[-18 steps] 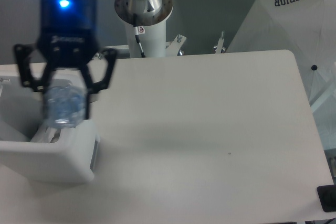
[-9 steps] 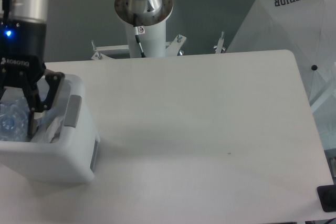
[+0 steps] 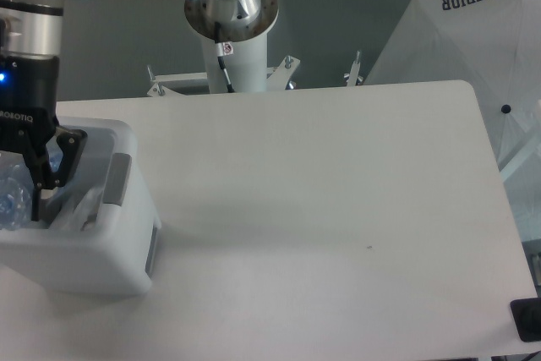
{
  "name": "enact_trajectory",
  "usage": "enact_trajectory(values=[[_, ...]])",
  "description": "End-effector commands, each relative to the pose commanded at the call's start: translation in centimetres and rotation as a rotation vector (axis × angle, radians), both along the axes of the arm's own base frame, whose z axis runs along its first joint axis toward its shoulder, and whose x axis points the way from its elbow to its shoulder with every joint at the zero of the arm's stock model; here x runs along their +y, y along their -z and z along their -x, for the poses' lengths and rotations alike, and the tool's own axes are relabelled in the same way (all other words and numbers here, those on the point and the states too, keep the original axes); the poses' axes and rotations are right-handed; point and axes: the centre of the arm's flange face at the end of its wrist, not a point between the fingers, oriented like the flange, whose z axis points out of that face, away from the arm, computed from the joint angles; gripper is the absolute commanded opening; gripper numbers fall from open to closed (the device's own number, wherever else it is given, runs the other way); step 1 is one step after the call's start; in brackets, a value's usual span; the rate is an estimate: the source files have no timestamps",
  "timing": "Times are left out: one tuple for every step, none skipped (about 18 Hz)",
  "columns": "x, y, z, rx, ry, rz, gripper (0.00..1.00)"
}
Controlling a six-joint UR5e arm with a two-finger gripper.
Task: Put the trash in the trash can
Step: 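Lower the bottle into the bin and open the gripper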
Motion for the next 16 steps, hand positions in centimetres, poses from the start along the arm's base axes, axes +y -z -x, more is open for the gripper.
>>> enact_trajectory(values=[[-0.1,0.6,-0.3,-0.004,0.006,0.011,0.63],[-0.1,1.0,-0.4,-0.007,0.006,0.018,0.63],[-0.1,1.4,-0.4,-0.009,0.006,0.024,0.63],[-0.1,1.5,-0.4,-0.011,0.005,0.025,0.64],[-0.2,1.5,-0.5,-0.013,0.005,0.027,0.64],[-0.4,1.7,-0.6,-0.014,0.006,0.031,0.64],[-0.6,1.6,-0.7,-0.013,0.006,0.03,0.65],[-0.7,1.6,-0.7,-0.014,0.008,0.031,0.7],[-0.8,1.8,-0.8,-0.013,0.008,0.034,0.78],[-0.9,1.7,-0.7,-0.012,0.007,0.033,0.86],[-1.0,1.6,-0.7,-0.012,0.008,0.031,0.92],[-1.0,1.7,-0.8,-0.014,0.008,0.034,0.97],[-1.0,1.7,-0.8,-0.013,0.009,0.034,1.0],[-1.0,1.6,-0.7,-0.009,0.009,0.032,1.0],[-1.0,1.4,-0.6,-0.009,0.009,0.028,1.0],[-1.0,1.3,-0.4,-0.009,0.002,0.026,1.0]])
